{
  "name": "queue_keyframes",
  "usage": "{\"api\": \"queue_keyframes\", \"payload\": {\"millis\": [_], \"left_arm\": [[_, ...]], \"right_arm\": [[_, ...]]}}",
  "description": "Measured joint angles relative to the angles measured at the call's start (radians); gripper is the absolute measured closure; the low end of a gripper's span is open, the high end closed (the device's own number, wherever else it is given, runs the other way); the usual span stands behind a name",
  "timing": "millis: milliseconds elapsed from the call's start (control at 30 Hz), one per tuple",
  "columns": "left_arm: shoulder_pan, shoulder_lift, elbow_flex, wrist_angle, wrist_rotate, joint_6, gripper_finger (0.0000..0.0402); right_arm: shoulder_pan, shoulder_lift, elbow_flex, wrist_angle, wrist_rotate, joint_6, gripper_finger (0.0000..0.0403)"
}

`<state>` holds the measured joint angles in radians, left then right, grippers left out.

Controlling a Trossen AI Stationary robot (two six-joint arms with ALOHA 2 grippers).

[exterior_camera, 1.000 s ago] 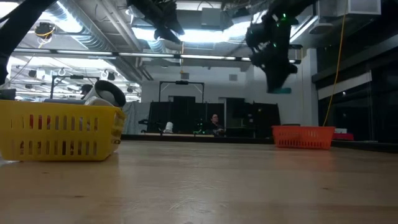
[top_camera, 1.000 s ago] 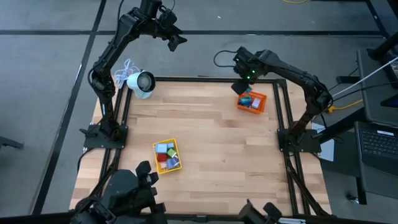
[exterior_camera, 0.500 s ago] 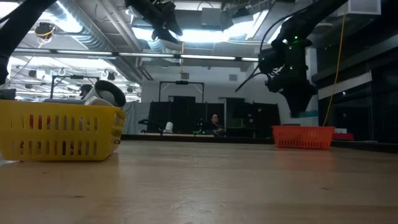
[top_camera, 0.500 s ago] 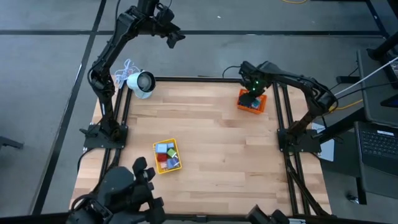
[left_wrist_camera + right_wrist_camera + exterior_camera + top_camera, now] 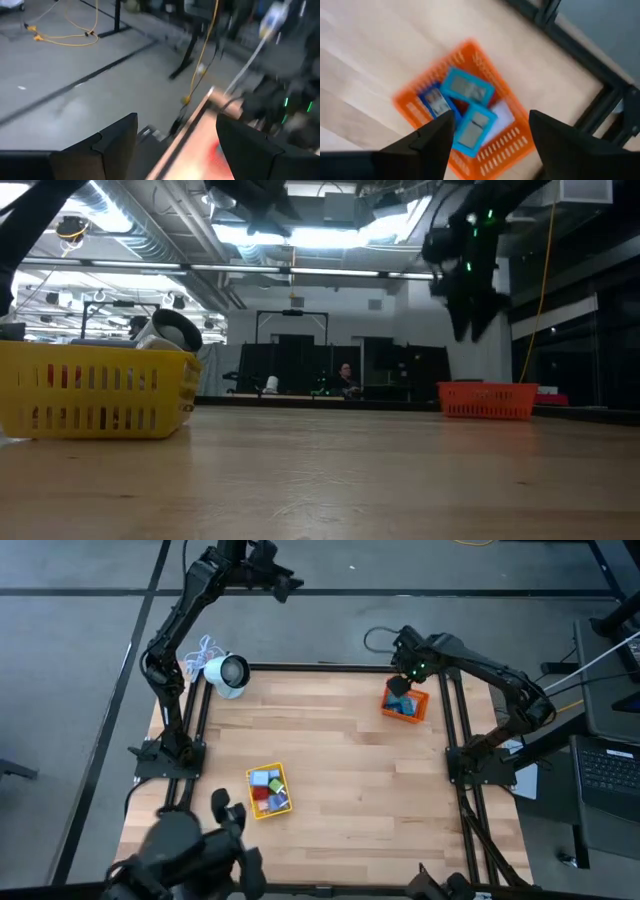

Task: Pick & Place Office items
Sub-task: Return to Home Position

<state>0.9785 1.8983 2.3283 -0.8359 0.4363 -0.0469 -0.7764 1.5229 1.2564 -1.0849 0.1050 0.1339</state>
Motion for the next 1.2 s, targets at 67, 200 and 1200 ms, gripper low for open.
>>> {"api": "queue_keyframes", "payload": {"millis": [67, 200, 1200], "left_arm": [[0.010, -0.015, 0.006, 0.031, 0.005, -0.138, 0.0137], [0.034, -0.059, 0.026, 0.037, 0.054, -0.259, 0.0137], [-0.036, -0.943, -0.293, -0.097, -0.245, -0.079, 0.0137]], "right_arm": [[0.011, -0.033, 0.057, 0.001, -0.043, 0.040, 0.0154], [0.044, -0.127, 0.207, 0.015, -0.229, 0.034, 0.0165], [0.189, -0.764, 0.497, 0.121, -0.594, -0.128, 0.0160]]}}
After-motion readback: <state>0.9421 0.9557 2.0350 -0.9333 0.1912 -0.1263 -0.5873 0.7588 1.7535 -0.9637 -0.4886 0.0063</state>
